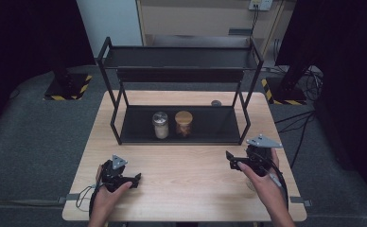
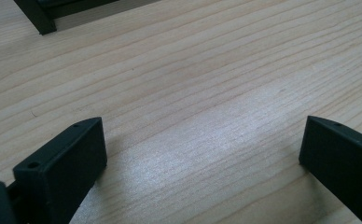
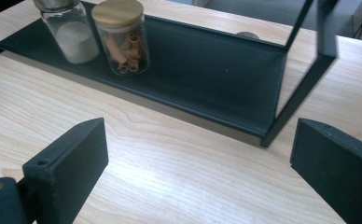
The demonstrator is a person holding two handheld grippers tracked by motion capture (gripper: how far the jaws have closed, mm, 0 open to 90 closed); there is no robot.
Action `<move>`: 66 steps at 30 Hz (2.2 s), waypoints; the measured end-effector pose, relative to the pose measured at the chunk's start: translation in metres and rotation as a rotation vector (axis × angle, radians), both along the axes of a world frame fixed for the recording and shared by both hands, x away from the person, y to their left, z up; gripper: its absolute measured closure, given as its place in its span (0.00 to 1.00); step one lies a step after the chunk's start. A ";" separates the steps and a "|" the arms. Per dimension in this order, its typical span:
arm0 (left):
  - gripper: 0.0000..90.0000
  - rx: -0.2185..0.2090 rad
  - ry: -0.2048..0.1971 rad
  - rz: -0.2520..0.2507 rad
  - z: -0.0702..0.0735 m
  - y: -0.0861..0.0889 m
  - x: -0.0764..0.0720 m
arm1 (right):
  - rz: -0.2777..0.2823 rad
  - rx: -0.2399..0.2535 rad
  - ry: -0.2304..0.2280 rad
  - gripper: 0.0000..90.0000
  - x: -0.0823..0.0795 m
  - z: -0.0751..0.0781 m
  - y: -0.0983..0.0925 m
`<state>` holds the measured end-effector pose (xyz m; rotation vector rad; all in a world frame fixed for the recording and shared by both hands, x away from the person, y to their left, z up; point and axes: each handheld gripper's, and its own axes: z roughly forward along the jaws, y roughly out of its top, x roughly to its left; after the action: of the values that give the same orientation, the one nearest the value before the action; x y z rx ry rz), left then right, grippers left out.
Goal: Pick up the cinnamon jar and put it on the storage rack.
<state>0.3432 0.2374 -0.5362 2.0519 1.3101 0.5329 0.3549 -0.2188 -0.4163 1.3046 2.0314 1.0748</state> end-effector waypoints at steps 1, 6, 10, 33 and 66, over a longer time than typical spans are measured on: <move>0.00 0.000 0.000 0.000 0.000 0.000 0.000 | -0.005 0.002 -0.002 0.05 -0.001 0.000 -0.002; 0.00 0.000 0.000 0.000 0.000 0.000 0.000 | -0.022 0.002 -0.005 0.05 -0.007 -0.001 -0.012; 0.00 0.000 0.000 0.000 0.000 0.000 0.000 | -0.033 -0.010 -0.010 0.04 -0.013 -0.001 -0.019; 0.00 0.000 0.000 0.000 0.000 0.000 0.000 | -0.091 -0.009 -0.001 0.04 -0.033 -0.012 -0.047; 0.00 0.000 0.000 0.000 0.000 0.000 0.000 | -0.125 -0.013 0.011 0.04 -0.054 -0.035 -0.061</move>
<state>0.3432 0.2374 -0.5362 2.0515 1.3101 0.5328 0.3011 -0.2803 -0.4512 1.4138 1.9338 0.9978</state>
